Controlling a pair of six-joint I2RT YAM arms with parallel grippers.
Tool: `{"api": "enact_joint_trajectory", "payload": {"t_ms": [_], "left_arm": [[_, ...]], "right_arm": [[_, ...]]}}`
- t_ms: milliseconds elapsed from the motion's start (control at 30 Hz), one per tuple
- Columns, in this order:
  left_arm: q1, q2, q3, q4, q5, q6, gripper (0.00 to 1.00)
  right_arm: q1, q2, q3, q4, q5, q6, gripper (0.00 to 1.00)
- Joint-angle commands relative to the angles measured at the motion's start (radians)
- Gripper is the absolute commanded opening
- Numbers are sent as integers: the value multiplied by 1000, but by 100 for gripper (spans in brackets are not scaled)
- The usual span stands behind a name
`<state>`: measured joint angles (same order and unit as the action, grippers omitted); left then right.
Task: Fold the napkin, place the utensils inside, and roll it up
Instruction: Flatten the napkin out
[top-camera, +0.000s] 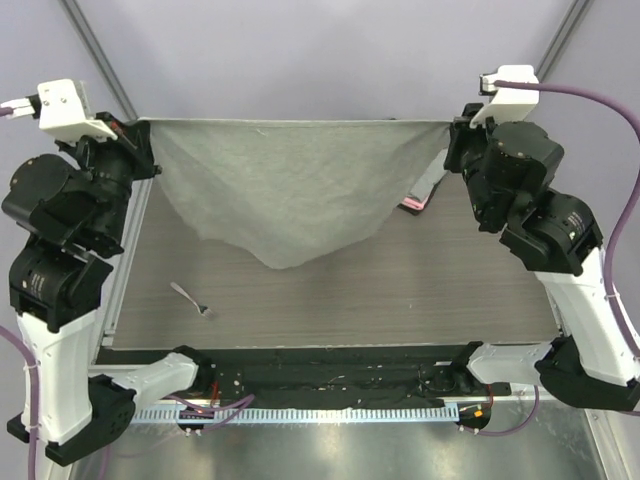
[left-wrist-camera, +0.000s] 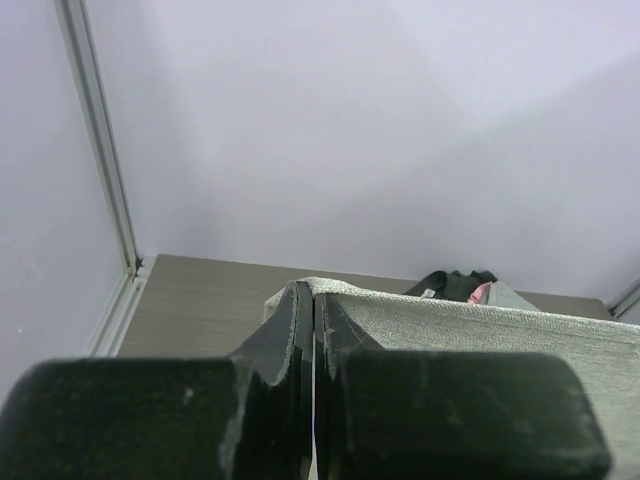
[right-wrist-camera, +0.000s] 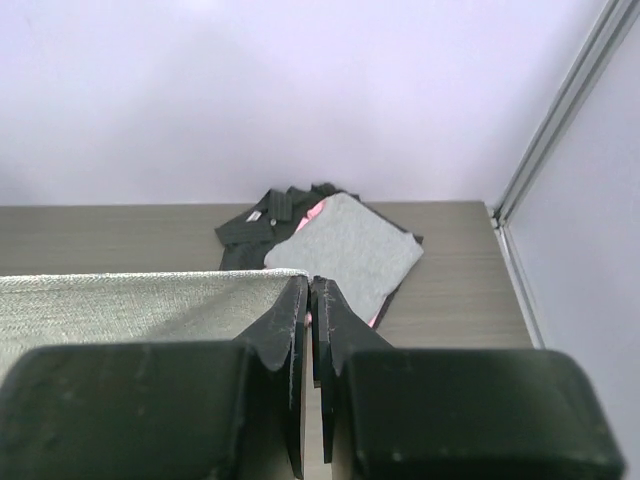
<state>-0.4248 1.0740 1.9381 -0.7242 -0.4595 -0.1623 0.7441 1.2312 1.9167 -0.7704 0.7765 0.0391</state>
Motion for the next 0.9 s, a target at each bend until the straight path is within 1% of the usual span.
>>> {"api": "enact_joint_trajectory", "payload": {"t_ms": [0, 67, 100, 200, 300, 367, 433, 533, 567, 600, 633, 733, 867], "left_arm": [[11, 96, 28, -21, -24, 96, 0], [30, 147, 42, -38, -33, 115, 0], [46, 203, 76, -55, -16, 118, 0], [72, 265, 149, -115, 31, 87, 0], [72, 239, 147, -87, 76, 67, 0], [70, 189, 136, -74, 102, 57, 0], [72, 134, 124, -76, 122, 43, 0], [72, 92, 133, -110, 160, 1, 0], [72, 71, 145, -128, 176, -34, 0], [72, 66, 185, -174, 189, -49, 1], [72, 66, 211, -197, 224, -63, 0], [72, 63, 303, -271, 271, -115, 0], [72, 44, 349, -302, 306, -177, 0]], "right_arm": [[-49, 72, 43, 36, 35, -100, 1], [-89, 138, 74, 42, -19, -97, 1], [-126, 163, 106, 42, -34, -91, 1], [-134, 214, 172, 42, -37, -102, 1], [-135, 197, 203, 45, -62, -96, 1], [-135, 160, 199, 54, -78, -111, 1], [-135, 133, 191, 60, -82, -129, 1], [-135, 73, 162, 75, -92, -159, 1], [-134, 56, 160, 72, -98, -162, 1], [-132, 24, 163, 66, -121, -160, 1], [-132, 2, 166, 66, -135, -157, 1], [-134, -58, 194, 65, -157, -169, 1], [-132, -78, 309, 0, -180, -186, 1]]}}
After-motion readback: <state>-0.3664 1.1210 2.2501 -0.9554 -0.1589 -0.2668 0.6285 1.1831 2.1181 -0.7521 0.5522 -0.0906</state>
